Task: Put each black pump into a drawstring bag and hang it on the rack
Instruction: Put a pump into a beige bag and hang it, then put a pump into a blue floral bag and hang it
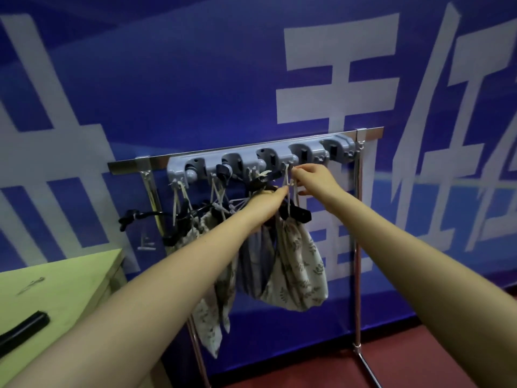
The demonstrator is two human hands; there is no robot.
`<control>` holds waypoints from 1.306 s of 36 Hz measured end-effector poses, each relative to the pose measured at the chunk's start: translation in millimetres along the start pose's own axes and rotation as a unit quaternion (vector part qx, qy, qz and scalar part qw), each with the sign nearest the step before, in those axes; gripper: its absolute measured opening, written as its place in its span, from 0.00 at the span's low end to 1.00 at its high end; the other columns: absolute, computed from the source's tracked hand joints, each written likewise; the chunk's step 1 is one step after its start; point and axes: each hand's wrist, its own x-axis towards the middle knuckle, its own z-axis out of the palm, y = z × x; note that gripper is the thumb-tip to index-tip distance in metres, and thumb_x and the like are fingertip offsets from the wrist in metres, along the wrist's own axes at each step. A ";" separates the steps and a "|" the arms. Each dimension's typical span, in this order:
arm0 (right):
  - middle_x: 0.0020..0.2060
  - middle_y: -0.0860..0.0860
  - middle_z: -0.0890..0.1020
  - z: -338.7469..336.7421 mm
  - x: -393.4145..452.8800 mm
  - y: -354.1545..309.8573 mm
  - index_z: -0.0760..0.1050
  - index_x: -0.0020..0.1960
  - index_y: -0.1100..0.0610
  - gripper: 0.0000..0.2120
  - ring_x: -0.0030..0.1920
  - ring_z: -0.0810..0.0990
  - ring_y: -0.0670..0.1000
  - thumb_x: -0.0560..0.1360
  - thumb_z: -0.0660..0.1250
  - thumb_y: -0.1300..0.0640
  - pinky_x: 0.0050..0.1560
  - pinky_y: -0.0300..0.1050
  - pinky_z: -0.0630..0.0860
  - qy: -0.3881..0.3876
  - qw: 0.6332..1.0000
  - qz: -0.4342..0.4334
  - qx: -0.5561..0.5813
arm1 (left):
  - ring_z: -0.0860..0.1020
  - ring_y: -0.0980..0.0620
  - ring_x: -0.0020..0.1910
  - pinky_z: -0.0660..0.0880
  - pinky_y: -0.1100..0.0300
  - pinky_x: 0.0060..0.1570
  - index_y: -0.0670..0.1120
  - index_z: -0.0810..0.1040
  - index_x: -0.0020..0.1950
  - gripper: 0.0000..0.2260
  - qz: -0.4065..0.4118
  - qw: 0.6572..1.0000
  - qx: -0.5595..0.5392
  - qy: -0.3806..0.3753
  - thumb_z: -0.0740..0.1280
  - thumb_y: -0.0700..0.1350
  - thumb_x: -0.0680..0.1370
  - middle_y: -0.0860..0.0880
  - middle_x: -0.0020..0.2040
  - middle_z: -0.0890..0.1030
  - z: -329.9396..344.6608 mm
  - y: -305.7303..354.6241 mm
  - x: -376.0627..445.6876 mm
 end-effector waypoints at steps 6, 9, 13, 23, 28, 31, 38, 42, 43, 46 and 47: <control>0.49 0.54 0.79 6.8 -21.2 -7.4 0.75 0.62 0.60 0.13 0.48 0.77 0.51 0.81 0.59 0.56 0.46 0.47 0.76 -0.003 1.000 0.004 -0.014 | 0.73 0.51 0.29 0.73 0.60 0.36 0.45 0.74 0.36 0.14 -0.023 0.991 -0.098 0.086 0.64 0.51 0.79 0.46 0.32 0.76 -12.7 -2.3 -7.6; 0.47 0.55 0.78 3.4 -30.6 -7.4 0.75 0.60 0.60 0.12 0.47 0.77 0.51 0.82 0.57 0.58 0.47 0.48 0.76 -0.003 1.000 0.025 0.009 | 0.68 0.55 0.21 0.65 0.66 0.20 0.43 0.71 0.35 0.15 -0.052 0.980 -0.175 0.084 0.65 0.47 0.80 0.48 0.26 0.70 -18.1 0.2 -5.8; 0.46 0.56 0.79 -3.1 -36.9 -7.9 0.75 0.62 0.61 0.14 0.44 0.77 0.51 0.82 0.56 0.58 0.39 0.42 0.74 0.003 0.999 0.051 0.014 | 0.75 0.55 0.23 0.74 0.66 0.23 0.37 0.70 0.39 0.14 -0.088 0.935 -0.339 0.052 0.57 0.40 0.83 0.44 0.31 0.75 -24.3 4.3 -9.8; 0.33 0.49 0.75 9.9 -48.7 -23.1 0.78 0.46 0.57 0.10 0.32 0.71 0.45 0.80 0.58 0.60 0.33 0.40 0.68 0.081 0.995 -0.032 0.043 | 0.78 0.47 0.46 0.77 0.57 0.49 0.31 0.70 0.66 0.17 -0.059 0.956 -0.285 -0.027 0.54 0.41 0.84 0.41 0.49 0.79 -42.5 -8.1 -46.8; 0.27 0.46 0.71 53.7 -64.7 -49.8 0.71 0.32 0.51 0.16 0.29 0.66 0.45 0.76 0.57 0.64 0.32 0.40 0.62 0.072 0.985 -0.072 0.138 | 0.81 0.52 0.37 0.78 0.64 0.35 0.40 0.79 0.48 0.17 -0.035 0.965 -0.256 -0.039 0.54 0.45 0.84 0.46 0.38 0.81 -80.5 -25.5 -77.2; 0.21 0.43 0.69 92.1 -82.1 -72.1 0.70 0.30 0.52 0.16 0.25 0.65 0.44 0.74 0.58 0.64 0.29 0.39 0.61 0.005 0.979 -0.092 0.181 | 0.77 0.56 0.25 0.73 0.65 0.26 0.44 0.75 0.40 0.16 -0.020 0.969 -0.246 0.002 0.56 0.47 0.83 0.51 0.28 0.77 -112.0 -39.1 -97.4; 0.22 0.48 0.69 194.7 -129.5 -104.2 0.73 0.33 0.57 0.17 0.20 0.64 0.43 0.78 0.56 0.66 0.22 0.34 0.59 -0.181 0.954 -0.070 0.228 | 0.72 0.54 0.24 0.68 0.65 0.27 0.45 0.74 0.36 0.15 0.008 0.959 -0.190 0.211 0.58 0.45 0.82 0.51 0.27 0.73 -209.7 -86.6 -164.4; 0.20 0.46 0.70 266.8 -165.1 -108.4 0.74 0.34 0.57 0.16 0.21 0.65 0.43 0.79 0.56 0.63 0.23 0.36 0.61 -0.277 0.935 -0.047 0.218 | 0.71 0.54 0.24 0.67 0.65 0.25 0.44 0.74 0.34 0.13 -0.033 0.931 -0.099 0.349 0.59 0.40 0.79 0.50 0.27 0.73 -271.4 -123.7 -208.6; 0.21 0.46 0.70 284.7 -175.1 -110.3 0.74 0.35 0.57 0.16 0.23 0.66 0.44 0.79 0.56 0.62 0.24 0.38 0.61 -0.297 0.931 -0.046 0.206 | 0.70 0.53 0.25 0.67 0.65 0.25 0.44 0.74 0.34 0.13 -0.049 0.924 -0.079 0.371 0.59 0.40 0.78 0.49 0.28 0.73 -286.6 -135.8 -219.0; 0.27 0.49 0.72 331.4 -203.1 -116.2 0.75 0.36 0.54 0.15 0.27 0.68 0.47 0.78 0.56 0.62 0.27 0.40 0.64 -0.338 0.925 -0.038 0.168 | 0.73 0.50 0.33 0.69 0.59 0.34 0.46 0.77 0.35 0.13 -0.056 0.903 0.024 0.425 0.59 0.40 0.78 0.49 0.33 0.75 -325.8 -173.9 -249.2; 0.28 0.49 0.72 348.2 -212.0 -118.8 0.75 0.36 0.54 0.15 0.28 0.69 0.47 0.78 0.57 0.62 0.28 0.40 0.65 -0.354 0.921 -0.039 0.160 | 0.74 0.50 0.37 0.69 0.58 0.38 0.46 0.78 0.37 0.13 -0.049 0.894 0.086 0.438 0.59 0.40 0.78 0.50 0.35 0.77 -337.3 -185.8 -261.8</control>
